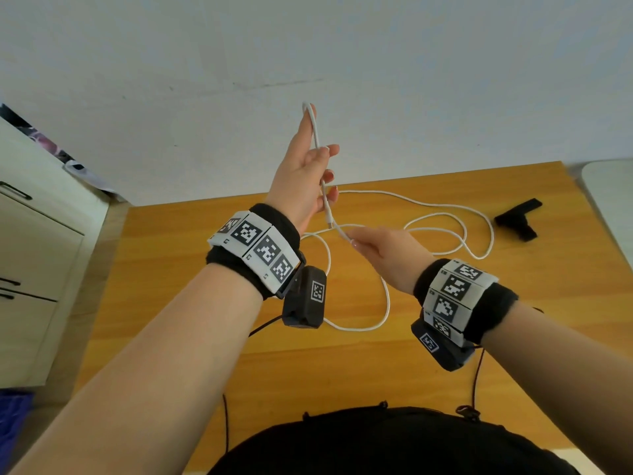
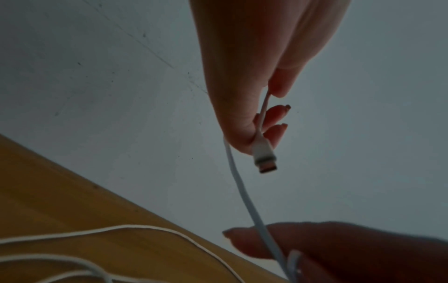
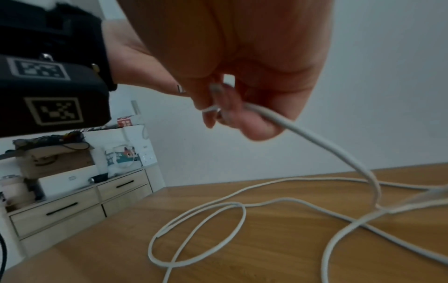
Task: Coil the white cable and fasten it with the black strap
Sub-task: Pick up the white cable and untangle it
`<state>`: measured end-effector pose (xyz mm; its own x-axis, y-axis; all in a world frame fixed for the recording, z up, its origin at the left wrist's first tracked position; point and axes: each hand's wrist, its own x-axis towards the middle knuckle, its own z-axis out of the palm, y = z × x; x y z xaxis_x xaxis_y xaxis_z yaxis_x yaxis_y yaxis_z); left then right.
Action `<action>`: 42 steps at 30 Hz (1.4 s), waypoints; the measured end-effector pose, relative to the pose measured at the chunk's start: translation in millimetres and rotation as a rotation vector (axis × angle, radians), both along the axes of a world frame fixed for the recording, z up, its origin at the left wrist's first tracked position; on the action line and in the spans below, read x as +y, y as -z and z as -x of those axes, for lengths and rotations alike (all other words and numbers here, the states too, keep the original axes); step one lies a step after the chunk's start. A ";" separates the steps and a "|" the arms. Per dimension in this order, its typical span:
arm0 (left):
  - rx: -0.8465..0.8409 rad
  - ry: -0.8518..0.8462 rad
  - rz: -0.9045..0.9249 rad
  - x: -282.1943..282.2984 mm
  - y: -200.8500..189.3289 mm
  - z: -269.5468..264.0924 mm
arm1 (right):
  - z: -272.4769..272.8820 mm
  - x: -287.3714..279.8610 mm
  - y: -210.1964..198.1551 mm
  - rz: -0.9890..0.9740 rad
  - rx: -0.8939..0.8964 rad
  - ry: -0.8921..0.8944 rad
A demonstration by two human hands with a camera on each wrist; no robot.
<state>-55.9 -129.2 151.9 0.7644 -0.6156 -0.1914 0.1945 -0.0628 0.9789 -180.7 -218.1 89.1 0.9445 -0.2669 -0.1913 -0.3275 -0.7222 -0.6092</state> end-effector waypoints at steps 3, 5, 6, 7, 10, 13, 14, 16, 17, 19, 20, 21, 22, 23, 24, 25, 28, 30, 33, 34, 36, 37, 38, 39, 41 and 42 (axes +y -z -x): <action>-0.128 0.054 -0.106 2.4 2.9 -0.8 | -2.9 3.1 -3.7 0.091 0.022 -0.045; -0.218 0.122 -0.182 5.8 6.4 -3.0 | -5.3 4.3 -5.4 0.114 0.013 -0.041; -0.263 0.159 -0.217 7.7 8.5 -4.4 | -7.1 4.9 -6.6 0.124 -0.006 -0.039; -0.314 0.196 -0.247 9.7 10.6 -5.6 | -9.1 5.6 -8.2 0.137 -0.021 -0.040; -0.473 0.307 -0.309 13.8 16.8 -7.2 | -15.8 8.1 -14.2 0.174 -0.050 -0.049; -0.555 0.406 -0.349 16.3 21.5 -5.9 | -19.0 10.6 -21.7 0.209 -0.029 0.000; -0.569 0.438 -0.364 17.6 22.2 -5.6 | -19.7 10.7 -24.2 0.226 -0.012 0.028; -0.593 0.487 -0.412 20.8 24.1 -5.3 | -21.2 10.5 -27.5 0.231 0.000 0.072; -0.610 0.504 -0.435 22.4 25.0 -5.4 | -22.5 10.5 -28.0 0.221 -0.003 0.075; -0.631 0.536 -0.475 24.8 26.3 -5.1 | -26.4 10.2 -28.3 0.221 -0.006 0.063; -0.636 0.551 -0.493 25.7 27.3 -5.3 | -28.1 9.9 -28.4 0.236 -0.012 0.069; -0.638 0.564 -0.512 26.7 28.5 -5.8 | -29.5 9.2 -29.0 0.256 -0.018 0.088; -0.639 0.571 -0.536 27.6 29.2 -6.7 | -30.4 8.6 -30.2 0.279 -0.030 0.119; -0.644 0.578 -0.557 28.7 29.9 -7.8 | -30.8 8.2 -31.5 0.308 -0.043 0.149; -0.649 0.587 -0.572 29.3 29.8 -8.2 | -30.9 7.9 -32.7 0.349 -0.054 0.168; -0.647 0.597 -0.581 29.6 30.1 -8.6 | -30.8 7.9 -33.3 0.402 -0.063 0.170; -0.582 0.610 -0.573 29.7 29.3 -7.6 | -30.9 8.4 -31.0 0.526 -0.095 0.154; -0.546 0.605 -0.597 31.0 27.9 -6.1 | -31.6 7.1 -27.6 0.532 -0.133 0.174; -0.494 0.607 -0.631 35.6 29.7 -5.7 | -31.5 2.0 -26.0 0.444 -0.174 0.248; -0.475 0.610 -0.635 37.4 30.7 -5.9 | -31.1 0.4 -26.5 0.413 -0.179 0.268; -0.445 0.617 -0.639 40.6 31.5 -6.4 | -30.9 -0.4 -26.8 0.378 -0.185 0.279; -0.426 0.622 -0.635 41.8 30.9 -6.5 | -31.3 -0.2 -26.7 0.367 -0.193 0.277; -0.398 0.625 -0.620 42.5 29.6 -6.3 | -32.1 -0.2 -26.8 0.344 -0.203 0.280; -0.357 0.622 -0.601 43.1 27.9 -5.8 | -33.4 -0.4 -27.4 0.312 -0.211 0.289; -0.262 0.603 -0.570 44.0 23.4 -4.7 | -35.9 -1.6 -29.1 0.247 -0.220 0.315; -0.214 0.593 -0.560 44.2 21.4 -4.7 | -37.1 -2.7 -30.0 0.226 -0.225 0.326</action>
